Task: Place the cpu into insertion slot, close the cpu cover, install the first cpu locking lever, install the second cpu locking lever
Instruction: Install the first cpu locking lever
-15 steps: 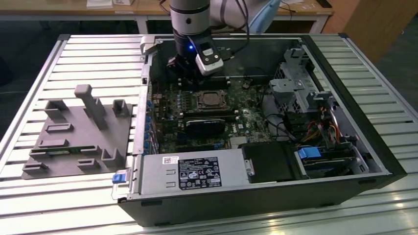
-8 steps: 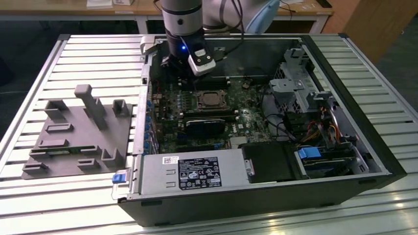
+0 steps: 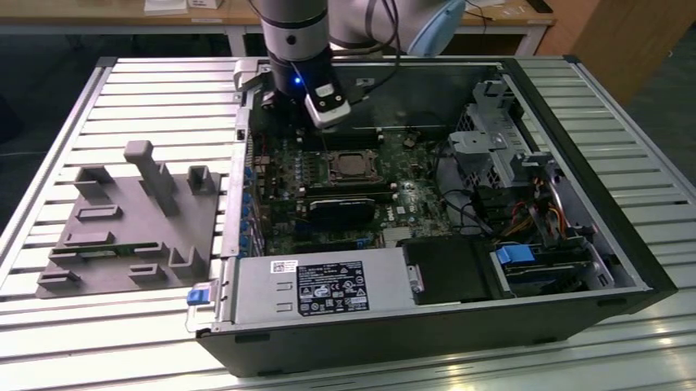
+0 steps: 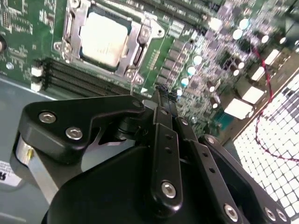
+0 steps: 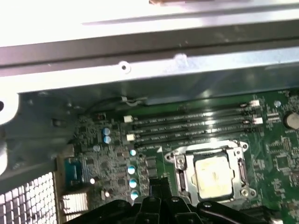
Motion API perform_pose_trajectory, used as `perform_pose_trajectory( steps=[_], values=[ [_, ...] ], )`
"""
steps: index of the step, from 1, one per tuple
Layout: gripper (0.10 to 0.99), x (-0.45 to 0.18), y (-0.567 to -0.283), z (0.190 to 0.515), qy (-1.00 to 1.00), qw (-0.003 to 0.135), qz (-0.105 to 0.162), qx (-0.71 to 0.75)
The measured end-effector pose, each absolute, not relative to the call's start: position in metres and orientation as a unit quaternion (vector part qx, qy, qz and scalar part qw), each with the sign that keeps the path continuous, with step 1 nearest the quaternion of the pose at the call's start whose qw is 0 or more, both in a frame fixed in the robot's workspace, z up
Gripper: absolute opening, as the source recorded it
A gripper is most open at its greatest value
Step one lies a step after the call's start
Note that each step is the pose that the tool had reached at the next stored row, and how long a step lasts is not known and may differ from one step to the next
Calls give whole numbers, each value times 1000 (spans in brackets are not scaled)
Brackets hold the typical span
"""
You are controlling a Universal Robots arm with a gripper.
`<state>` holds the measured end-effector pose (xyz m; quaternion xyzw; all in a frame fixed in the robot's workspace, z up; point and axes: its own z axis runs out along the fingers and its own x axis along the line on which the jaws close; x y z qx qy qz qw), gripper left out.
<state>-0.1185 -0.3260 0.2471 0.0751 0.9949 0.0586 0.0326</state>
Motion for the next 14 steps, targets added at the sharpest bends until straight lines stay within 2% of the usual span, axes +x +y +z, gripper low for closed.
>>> perform_pose_trajectory(
  steps=[14],
  values=[
    [102, -120, -326, 247, 986, 26, 144, 78]
  ],
)
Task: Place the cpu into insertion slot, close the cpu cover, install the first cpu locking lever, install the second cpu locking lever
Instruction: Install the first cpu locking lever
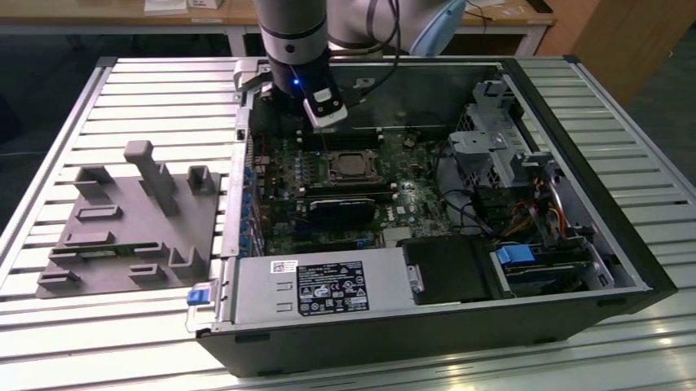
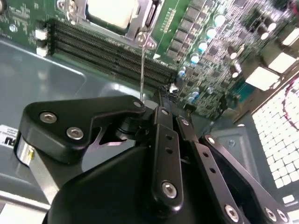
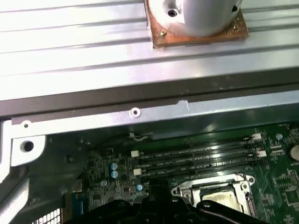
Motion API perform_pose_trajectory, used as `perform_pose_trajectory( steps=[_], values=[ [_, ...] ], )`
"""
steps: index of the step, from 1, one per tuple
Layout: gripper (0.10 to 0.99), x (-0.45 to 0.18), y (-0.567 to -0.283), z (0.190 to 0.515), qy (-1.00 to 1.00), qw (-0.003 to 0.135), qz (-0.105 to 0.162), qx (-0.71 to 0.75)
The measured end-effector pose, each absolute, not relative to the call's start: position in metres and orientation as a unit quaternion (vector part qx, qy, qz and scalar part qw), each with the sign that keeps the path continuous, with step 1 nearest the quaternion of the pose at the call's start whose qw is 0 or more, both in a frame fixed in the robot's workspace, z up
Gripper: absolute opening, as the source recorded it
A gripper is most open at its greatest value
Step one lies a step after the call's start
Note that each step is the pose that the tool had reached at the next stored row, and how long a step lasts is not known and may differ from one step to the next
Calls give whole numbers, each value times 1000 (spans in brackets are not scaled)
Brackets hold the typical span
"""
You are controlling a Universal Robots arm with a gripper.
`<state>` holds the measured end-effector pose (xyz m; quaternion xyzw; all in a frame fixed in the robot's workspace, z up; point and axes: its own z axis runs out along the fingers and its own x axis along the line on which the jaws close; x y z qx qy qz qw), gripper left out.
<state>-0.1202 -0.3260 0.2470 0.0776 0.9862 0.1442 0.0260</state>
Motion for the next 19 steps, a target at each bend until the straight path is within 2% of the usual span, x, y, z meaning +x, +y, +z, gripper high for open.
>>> perform_pose_trajectory(
  steps=[19],
  values=[
    [102, -94, -326, 247, 986, 24, 144, 83]
  ],
)
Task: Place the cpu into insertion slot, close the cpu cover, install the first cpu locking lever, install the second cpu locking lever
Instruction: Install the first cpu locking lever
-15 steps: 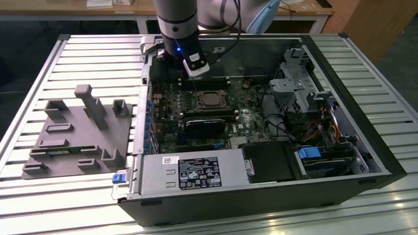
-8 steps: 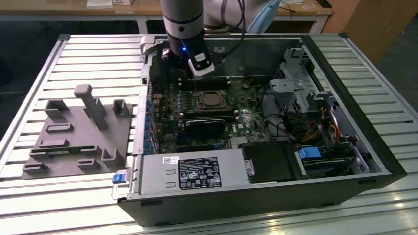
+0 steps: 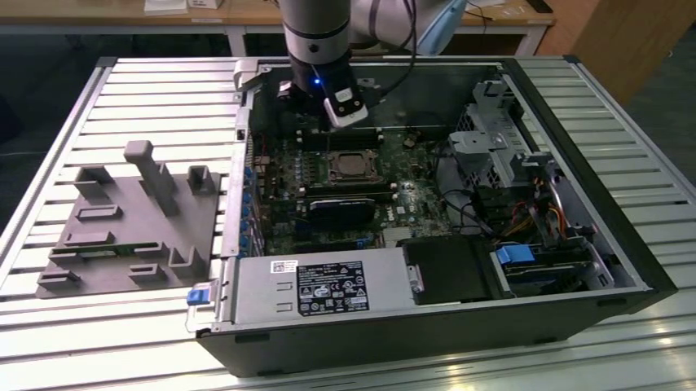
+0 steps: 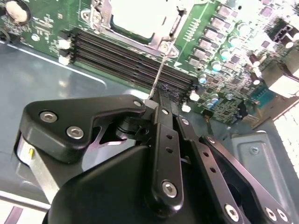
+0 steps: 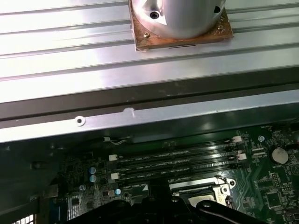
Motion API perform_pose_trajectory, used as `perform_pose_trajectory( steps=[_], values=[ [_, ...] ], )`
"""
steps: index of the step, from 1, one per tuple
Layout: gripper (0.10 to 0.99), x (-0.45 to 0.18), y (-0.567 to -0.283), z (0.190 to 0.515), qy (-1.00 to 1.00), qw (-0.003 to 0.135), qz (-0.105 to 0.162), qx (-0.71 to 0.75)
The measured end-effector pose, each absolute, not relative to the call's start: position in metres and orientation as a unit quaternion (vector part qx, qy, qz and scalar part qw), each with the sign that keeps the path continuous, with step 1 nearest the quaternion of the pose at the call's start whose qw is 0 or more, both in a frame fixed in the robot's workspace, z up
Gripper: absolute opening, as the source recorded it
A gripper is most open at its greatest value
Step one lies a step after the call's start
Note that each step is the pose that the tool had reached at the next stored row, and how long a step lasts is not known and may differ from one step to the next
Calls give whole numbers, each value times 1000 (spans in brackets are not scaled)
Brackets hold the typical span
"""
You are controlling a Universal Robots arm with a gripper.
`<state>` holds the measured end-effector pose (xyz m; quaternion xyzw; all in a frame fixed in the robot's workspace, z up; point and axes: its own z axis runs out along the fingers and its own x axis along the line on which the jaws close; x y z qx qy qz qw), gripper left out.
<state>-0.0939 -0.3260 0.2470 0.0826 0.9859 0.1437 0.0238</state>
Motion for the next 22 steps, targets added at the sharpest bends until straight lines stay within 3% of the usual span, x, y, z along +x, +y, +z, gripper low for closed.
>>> perform_pose_trajectory(
  steps=[17, 22],
  values=[
    [102, -80, -326, 247, 986, 24, 144, 85],
    [102, -81, -326, 246, 985, 52, 146, 81]
  ],
)
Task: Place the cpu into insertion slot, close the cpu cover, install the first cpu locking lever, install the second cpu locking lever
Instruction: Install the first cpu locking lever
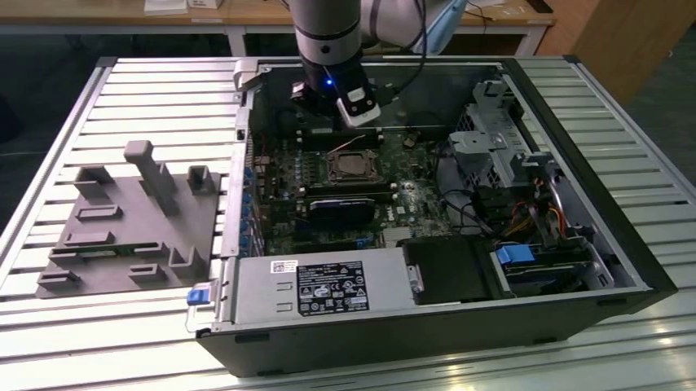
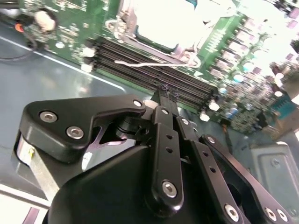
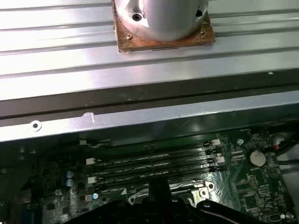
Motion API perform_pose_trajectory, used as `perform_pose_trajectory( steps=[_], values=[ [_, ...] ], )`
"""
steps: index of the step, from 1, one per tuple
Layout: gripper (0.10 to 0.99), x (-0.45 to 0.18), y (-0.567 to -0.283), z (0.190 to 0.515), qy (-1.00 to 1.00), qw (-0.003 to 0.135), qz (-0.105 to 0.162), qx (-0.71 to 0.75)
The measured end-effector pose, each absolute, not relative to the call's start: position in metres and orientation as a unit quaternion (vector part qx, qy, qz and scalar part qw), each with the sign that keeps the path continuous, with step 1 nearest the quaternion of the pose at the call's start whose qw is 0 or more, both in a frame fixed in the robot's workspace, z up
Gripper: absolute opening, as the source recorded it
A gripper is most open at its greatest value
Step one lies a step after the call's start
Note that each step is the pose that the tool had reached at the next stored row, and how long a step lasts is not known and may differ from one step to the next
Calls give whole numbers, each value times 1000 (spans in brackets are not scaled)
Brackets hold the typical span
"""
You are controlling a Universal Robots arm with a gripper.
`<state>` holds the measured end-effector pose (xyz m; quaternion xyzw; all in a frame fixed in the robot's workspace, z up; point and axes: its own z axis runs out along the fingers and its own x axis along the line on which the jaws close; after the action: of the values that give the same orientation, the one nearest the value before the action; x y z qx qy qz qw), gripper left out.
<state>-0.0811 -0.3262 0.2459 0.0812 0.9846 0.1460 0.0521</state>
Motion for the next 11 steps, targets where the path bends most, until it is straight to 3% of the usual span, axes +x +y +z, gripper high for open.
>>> perform_pose_trajectory(
  steps=[5, 11],
  values=[
    [102, -82, -327, 245, 983, 79, 148, 77],
    [102, -82, -331, 240, 981, 95, 149, 75]
  ],
)
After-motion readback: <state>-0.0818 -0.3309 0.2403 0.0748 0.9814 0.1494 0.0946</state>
